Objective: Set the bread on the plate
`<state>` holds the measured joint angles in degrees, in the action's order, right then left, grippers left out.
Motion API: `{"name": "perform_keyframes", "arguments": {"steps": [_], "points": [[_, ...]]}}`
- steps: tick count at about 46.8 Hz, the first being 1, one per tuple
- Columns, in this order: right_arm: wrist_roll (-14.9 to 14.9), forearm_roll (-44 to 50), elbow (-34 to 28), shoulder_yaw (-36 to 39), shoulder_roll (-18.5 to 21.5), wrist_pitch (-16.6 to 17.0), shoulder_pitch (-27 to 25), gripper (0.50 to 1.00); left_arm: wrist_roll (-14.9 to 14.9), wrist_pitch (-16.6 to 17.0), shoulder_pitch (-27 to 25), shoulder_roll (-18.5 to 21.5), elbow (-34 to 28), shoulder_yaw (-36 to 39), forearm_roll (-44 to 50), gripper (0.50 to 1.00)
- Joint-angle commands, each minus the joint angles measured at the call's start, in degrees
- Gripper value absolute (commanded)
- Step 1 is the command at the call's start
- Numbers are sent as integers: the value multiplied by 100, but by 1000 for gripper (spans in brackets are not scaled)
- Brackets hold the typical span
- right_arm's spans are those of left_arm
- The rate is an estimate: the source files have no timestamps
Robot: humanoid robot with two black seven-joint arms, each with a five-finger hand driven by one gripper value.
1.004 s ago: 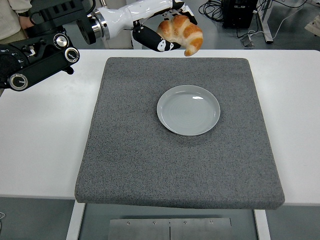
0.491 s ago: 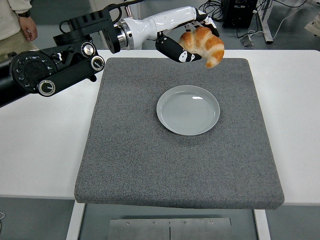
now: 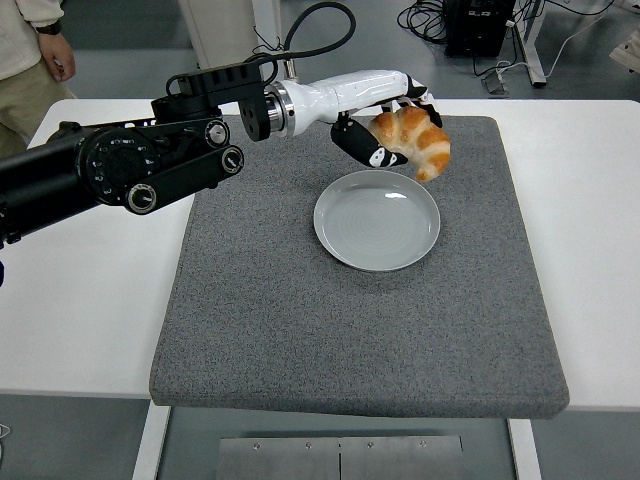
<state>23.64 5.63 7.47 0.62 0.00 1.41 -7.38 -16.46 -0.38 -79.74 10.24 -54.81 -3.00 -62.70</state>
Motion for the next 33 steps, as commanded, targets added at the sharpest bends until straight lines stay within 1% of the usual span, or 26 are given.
{"name": "perform_keyframes", "arguments": {"steps": [1,7,12,15,19,33], "points": [[0,0,0,0,0,0,0,1000,2,11,11,-49,93,10,-5,500],[0,0,0,0,0,0,0,1000,2,20,90,-75,304,150,-49,500],[0,0,0,0,0,0,0,1000,-33,38,134,-294,488,326,-49,500],[0,0,0,0,0,0,0,1000,-50,73,239,-356,585,388,-49,500],[0,0,0,0,0,0,0,1000,-94,152,380,-383,611,406,-49,500],[0,0,0,0,0,0,0,1000,-86,214,520,-646,778,432,-67,500]]}}
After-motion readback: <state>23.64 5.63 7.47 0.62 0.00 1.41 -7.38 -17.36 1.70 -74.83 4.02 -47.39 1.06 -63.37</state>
